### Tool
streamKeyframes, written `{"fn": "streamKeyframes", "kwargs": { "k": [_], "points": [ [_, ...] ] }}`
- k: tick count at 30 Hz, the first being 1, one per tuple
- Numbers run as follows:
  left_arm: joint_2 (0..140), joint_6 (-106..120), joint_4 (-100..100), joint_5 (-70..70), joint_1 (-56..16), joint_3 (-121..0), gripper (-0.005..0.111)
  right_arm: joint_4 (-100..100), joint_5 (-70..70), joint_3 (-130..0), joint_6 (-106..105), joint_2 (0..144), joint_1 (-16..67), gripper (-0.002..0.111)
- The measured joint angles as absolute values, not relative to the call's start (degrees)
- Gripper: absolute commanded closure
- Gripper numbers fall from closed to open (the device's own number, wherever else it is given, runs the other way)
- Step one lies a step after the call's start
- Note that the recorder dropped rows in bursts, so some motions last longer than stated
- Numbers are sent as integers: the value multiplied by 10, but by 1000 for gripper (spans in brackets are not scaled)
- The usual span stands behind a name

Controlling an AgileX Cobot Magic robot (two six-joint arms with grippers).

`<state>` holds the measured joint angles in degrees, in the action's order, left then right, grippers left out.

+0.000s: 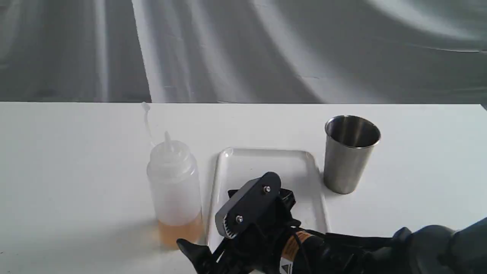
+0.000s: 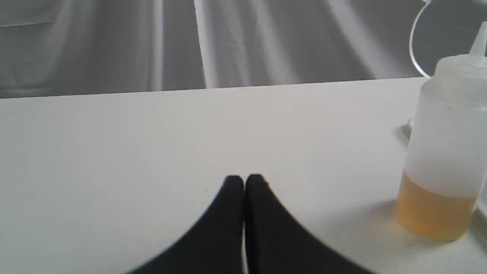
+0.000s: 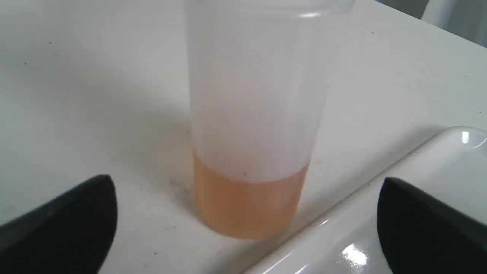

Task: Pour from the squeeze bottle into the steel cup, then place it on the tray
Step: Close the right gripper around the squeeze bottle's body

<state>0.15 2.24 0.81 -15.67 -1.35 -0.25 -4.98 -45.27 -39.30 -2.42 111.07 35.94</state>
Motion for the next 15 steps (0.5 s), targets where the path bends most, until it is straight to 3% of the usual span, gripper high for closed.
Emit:
{"fn": "streamKeyframes", "kwargs": {
  "k": [15],
  "points": [
    [1,22,8,-157,-13,-3,107,-49,-358,-508,-24,1149,359,17]
  ]
}}
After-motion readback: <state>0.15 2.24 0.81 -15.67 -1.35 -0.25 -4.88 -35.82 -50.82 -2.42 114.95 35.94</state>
